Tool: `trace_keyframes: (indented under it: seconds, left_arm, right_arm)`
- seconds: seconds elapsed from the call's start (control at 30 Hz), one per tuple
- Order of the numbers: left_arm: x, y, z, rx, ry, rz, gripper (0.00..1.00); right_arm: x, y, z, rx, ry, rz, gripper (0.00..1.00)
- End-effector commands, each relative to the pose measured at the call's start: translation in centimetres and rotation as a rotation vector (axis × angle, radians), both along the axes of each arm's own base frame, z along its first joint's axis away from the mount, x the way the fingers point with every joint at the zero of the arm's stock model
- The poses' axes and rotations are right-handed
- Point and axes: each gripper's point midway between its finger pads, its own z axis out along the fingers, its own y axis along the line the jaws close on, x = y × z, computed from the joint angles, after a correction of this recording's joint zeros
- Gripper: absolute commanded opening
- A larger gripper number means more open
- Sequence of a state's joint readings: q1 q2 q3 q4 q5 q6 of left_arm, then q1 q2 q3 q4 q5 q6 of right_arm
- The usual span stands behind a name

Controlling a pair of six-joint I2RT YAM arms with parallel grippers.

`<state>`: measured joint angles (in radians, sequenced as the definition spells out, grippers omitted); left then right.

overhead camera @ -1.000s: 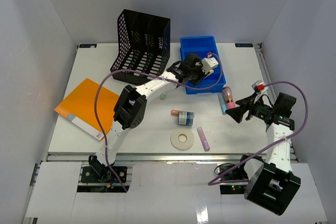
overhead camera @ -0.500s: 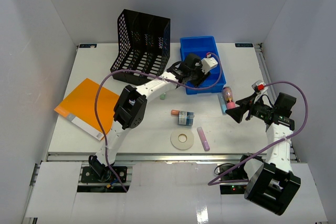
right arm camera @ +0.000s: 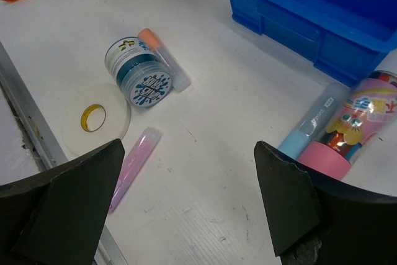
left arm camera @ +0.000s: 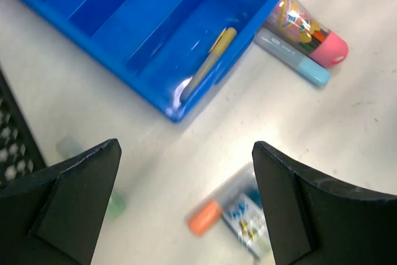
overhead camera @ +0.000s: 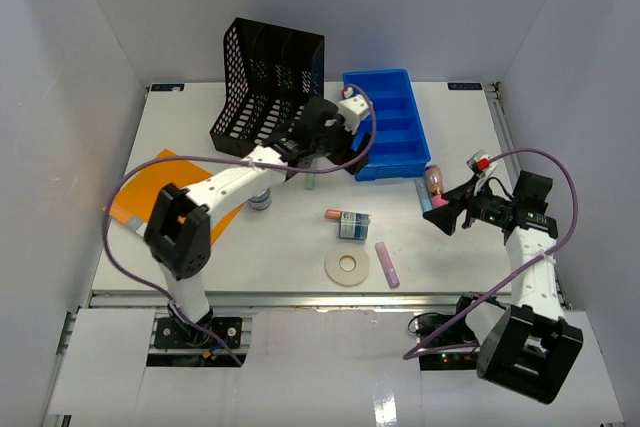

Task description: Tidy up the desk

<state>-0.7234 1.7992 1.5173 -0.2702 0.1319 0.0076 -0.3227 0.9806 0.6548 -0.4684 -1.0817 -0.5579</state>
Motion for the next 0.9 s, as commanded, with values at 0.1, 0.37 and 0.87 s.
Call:
trace_keyframes:
  seconds: [0.1, 0.37, 0.87]
  left_arm:
    - [-5.5, 9.3, 3.4, -0.202, 0.028, 0.103, 0.98]
    - [-9.0, 14.8, 1.1, -0.195, -0.016, 0.222, 0.98]
    - [-9.9, 16.2, 0.0, -0.181, -0.018, 0.260, 0.98]
  right_arm:
    - [1.3, 4.5, -0.8, -0.271, 0.031, 0.106, 0.95]
    - [1.0, 7.4, -5.4, -0.496, 0.160, 0.077, 0.95]
    - [-4.8, 10.0, -9.7, -0.655, 0.312, 0.207, 0.92]
